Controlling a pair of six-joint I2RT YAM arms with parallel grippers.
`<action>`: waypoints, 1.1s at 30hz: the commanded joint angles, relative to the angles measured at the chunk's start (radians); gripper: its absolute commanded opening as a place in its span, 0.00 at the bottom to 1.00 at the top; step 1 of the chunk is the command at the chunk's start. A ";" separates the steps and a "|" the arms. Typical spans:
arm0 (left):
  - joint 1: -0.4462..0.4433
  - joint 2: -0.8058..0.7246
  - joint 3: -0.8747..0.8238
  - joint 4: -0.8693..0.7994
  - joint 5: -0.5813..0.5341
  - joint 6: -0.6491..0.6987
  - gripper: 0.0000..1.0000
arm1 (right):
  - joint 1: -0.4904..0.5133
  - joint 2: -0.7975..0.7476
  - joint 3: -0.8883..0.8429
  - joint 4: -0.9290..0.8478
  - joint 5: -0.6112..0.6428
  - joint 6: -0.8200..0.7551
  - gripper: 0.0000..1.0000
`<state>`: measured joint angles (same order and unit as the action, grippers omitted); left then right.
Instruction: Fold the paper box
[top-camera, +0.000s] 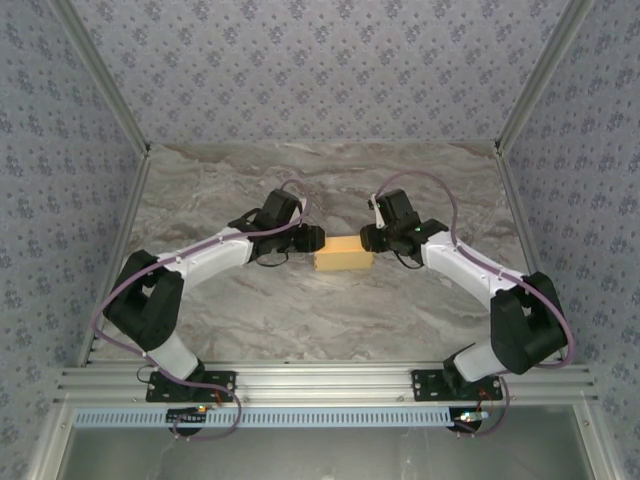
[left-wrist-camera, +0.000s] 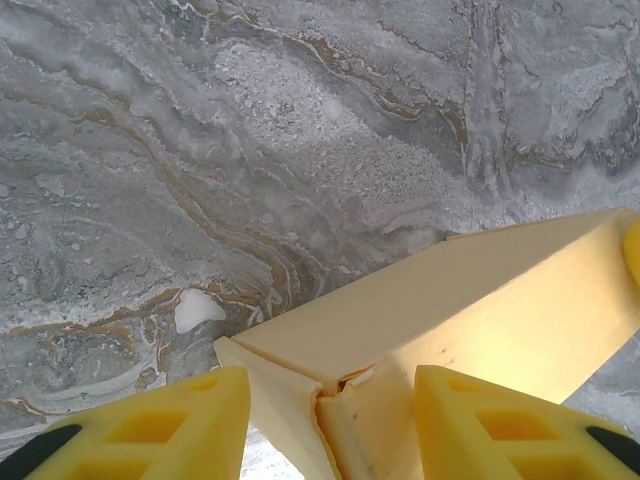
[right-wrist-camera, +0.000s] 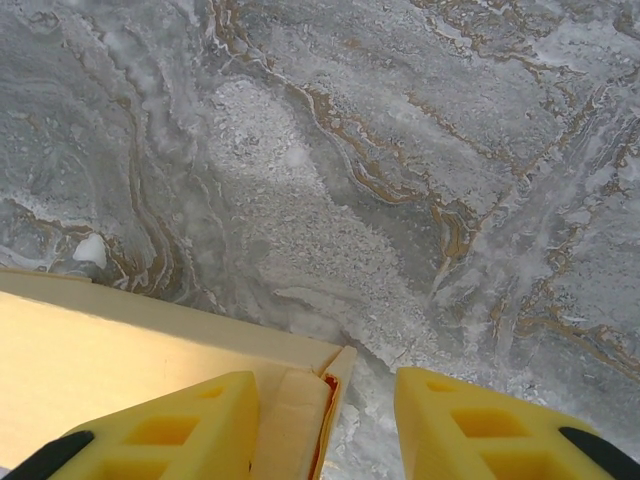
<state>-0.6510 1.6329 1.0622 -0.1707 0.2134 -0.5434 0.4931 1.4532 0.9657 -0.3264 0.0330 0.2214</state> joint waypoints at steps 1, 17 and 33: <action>-0.012 0.008 -0.038 -0.015 -0.009 -0.007 0.46 | -0.009 0.000 -0.056 -0.045 -0.002 0.019 0.41; -0.011 -0.048 -0.036 0.037 -0.009 -0.012 0.60 | -0.039 -0.030 -0.090 -0.008 -0.111 0.029 0.40; -0.007 -0.066 -0.151 0.118 0.059 -0.074 0.47 | -0.043 -0.030 -0.072 -0.016 -0.132 0.023 0.42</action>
<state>-0.6548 1.5524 0.9257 -0.0628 0.2546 -0.6106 0.4557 1.4181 0.8944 -0.2371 -0.0692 0.2443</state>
